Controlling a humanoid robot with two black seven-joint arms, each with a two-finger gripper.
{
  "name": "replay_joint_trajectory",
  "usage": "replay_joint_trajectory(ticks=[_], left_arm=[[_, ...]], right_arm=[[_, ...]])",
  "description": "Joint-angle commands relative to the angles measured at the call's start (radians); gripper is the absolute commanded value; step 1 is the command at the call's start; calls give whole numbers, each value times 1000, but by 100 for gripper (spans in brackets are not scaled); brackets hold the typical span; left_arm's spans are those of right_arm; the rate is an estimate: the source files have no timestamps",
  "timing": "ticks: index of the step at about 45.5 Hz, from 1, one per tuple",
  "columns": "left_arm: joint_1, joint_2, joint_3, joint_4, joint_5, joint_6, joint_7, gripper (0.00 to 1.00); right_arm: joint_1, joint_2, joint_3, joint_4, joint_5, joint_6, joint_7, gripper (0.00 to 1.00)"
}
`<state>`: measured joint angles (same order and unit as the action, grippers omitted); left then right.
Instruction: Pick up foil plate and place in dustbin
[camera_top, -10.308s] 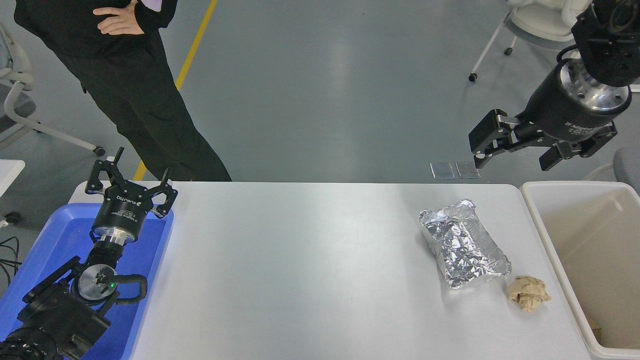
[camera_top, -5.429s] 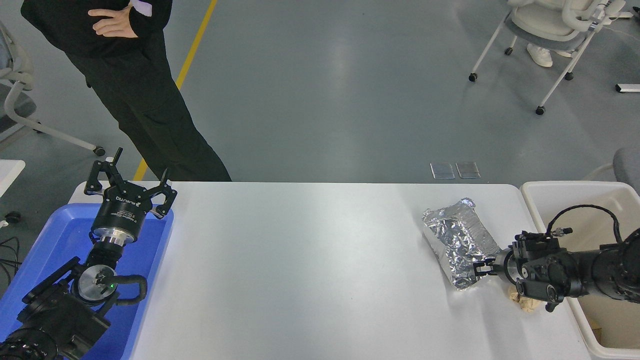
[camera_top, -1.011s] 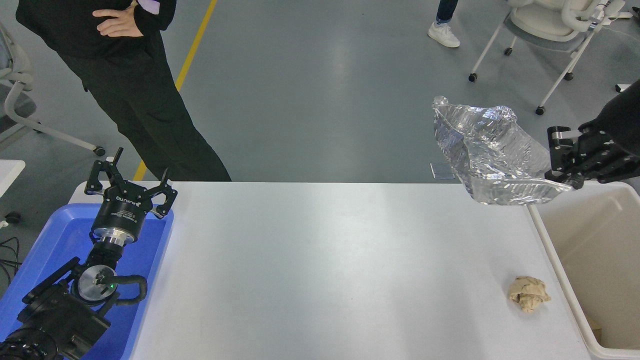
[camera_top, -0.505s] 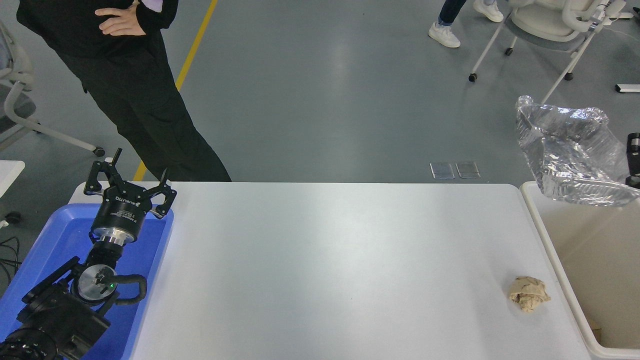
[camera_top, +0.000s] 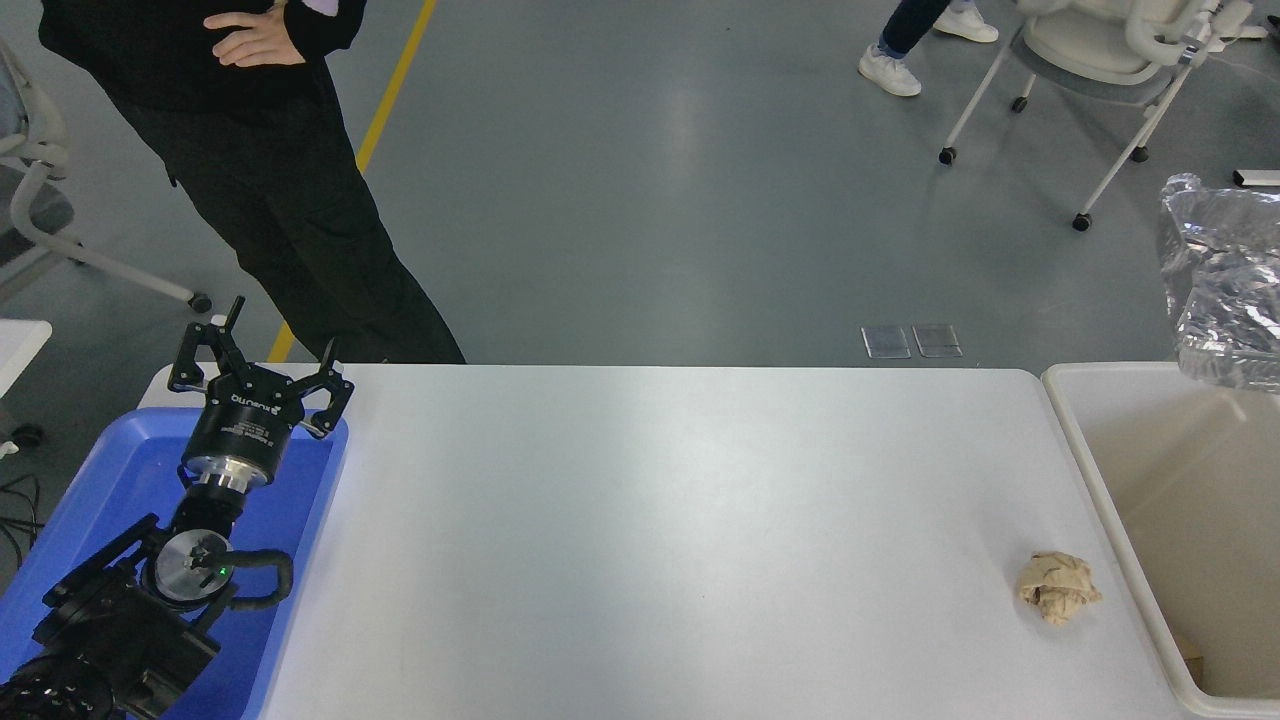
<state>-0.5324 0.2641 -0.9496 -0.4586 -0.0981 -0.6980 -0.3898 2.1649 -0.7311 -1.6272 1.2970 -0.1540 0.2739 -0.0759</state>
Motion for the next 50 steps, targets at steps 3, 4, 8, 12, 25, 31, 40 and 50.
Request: replay_joint_trajectory(ticks=[3, 4, 8, 12, 25, 31, 40, 50], left_arm=[[0, 1, 0, 0, 0, 0, 0, 100], [0, 0, 0, 0, 0, 0, 0, 100], [0, 0, -1, 0, 0, 0, 0, 100], [0, 0, -1, 0, 0, 0, 0, 100], [0, 0, -1, 0, 0, 0, 0, 100], [0, 0, -1, 2, 0, 0, 0, 100], [0, 0, -1, 0, 0, 0, -1, 100], [0, 0, -1, 0, 0, 0, -1, 100]], right_arm=[[-278, -34, 110, -226, 8, -67, 1, 0], [-307, -33, 122, -255, 8, -67, 1, 0], [-442, -34, 206, -372, 8, -67, 1, 0], [-611, -34, 335, -487, 8, -67, 1, 0], [-930, -21, 538, -714, 5, -67, -4, 0], [-1054, 18, 575, -835, 7, -67, -4, 0], [-1257, 65, 728, -1002, 5, -67, -5, 0], [-1349, 102, 783, -1082, 4, -93, -7, 0]])
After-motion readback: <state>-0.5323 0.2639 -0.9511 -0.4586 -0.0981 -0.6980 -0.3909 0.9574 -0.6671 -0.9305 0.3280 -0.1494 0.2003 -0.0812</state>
